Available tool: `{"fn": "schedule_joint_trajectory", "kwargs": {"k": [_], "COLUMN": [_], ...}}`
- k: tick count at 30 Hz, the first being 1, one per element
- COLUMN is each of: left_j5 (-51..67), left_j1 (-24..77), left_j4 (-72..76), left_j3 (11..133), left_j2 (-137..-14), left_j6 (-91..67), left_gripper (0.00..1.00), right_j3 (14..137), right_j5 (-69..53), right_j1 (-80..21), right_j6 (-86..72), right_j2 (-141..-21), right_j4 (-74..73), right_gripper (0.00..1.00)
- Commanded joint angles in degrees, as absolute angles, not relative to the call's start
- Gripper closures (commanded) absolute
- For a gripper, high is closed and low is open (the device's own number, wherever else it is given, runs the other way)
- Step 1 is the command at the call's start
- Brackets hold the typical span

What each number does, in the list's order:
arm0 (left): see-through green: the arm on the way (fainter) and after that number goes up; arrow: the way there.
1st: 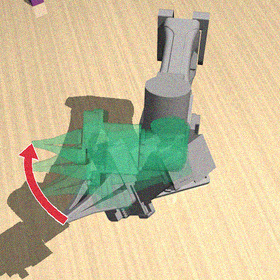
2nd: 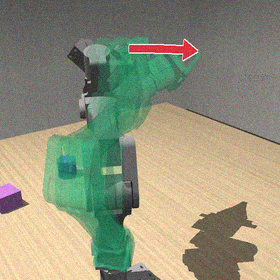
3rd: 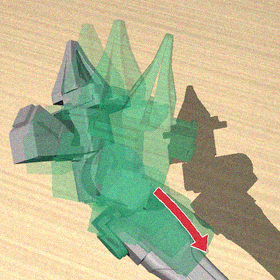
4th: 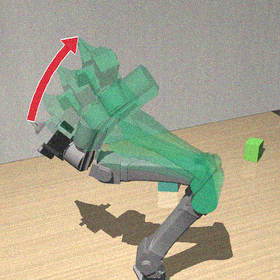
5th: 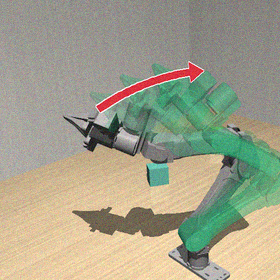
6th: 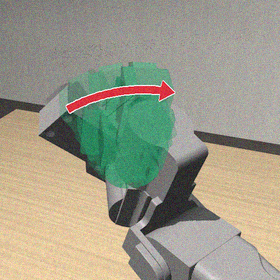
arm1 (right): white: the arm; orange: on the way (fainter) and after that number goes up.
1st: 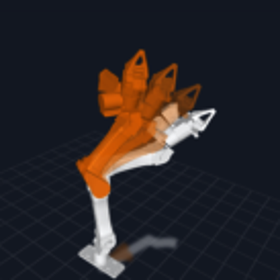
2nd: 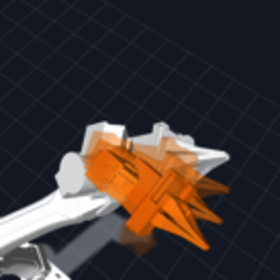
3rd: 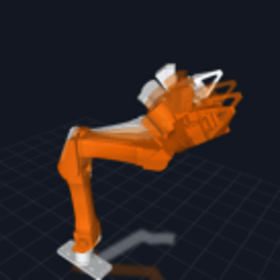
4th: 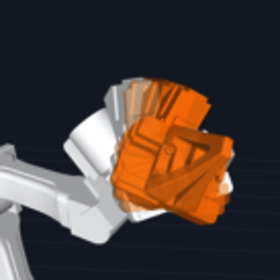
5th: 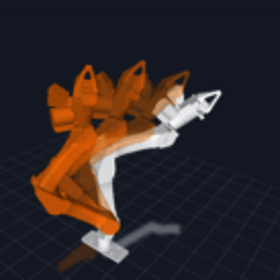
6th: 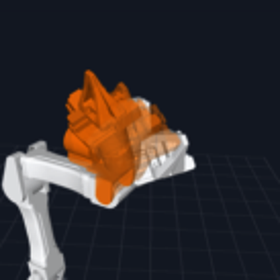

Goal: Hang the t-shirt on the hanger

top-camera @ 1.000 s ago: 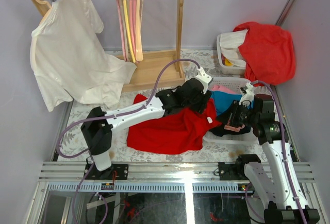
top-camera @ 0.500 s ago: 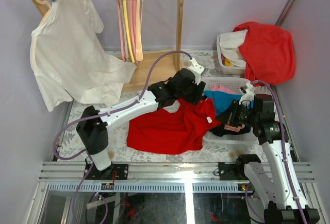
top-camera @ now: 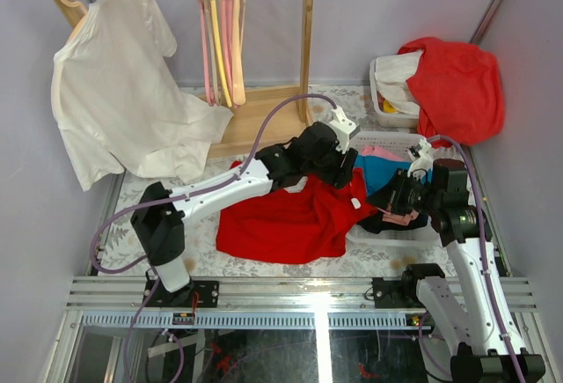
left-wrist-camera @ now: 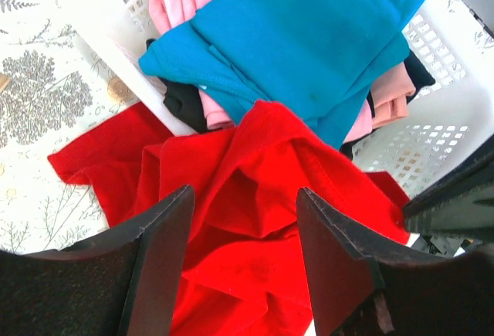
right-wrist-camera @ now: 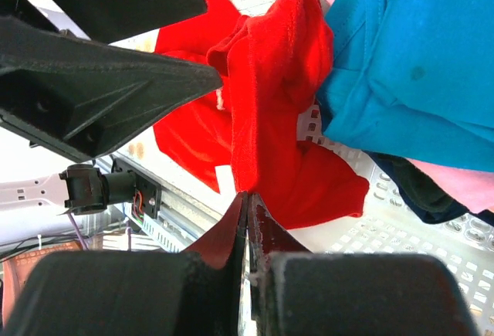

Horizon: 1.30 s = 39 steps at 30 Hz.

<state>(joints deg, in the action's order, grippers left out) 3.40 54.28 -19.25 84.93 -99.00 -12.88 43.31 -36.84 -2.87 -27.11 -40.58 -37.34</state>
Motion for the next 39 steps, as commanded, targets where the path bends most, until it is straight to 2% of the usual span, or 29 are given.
{"fn": "schedule_joint_trajectory", "kwargs": {"k": [1,10,18,28,39], "left_j5": [2.7,0.5,0.7,0.0,0.1], "left_j1": [54.4,54.4,54.5,54.3,54.3], "left_j4": [-17.0,-18.8,-19.1,-17.4,-15.6], "left_j3": [89.7,94.9,92.6,86.7,85.3], "left_j2": [-102.2,-106.7,-106.8,-104.2,-104.7], "left_j6": [-11.1,-10.3,-9.5,-9.6,-9.7], "left_gripper": [0.45,0.45,0.5,0.5,0.54], "right_j3": [45.2,45.1,45.7,47.0,47.3], "right_j5": [-39.0,-39.5,-40.2,-40.7,-41.9], "right_j1": [-2.6,-2.6,-2.6,-2.6,-2.6], "right_j6": [-28.7,-28.7,-28.6,-28.6,-29.7], "right_j2": [-40.7,-41.0,-42.2,-42.4,-42.4], "right_j4": [-36.3,-35.9,-35.2,-35.5,-34.4], "right_gripper": [1.0,1.0,1.0,1.0,1.0]}}
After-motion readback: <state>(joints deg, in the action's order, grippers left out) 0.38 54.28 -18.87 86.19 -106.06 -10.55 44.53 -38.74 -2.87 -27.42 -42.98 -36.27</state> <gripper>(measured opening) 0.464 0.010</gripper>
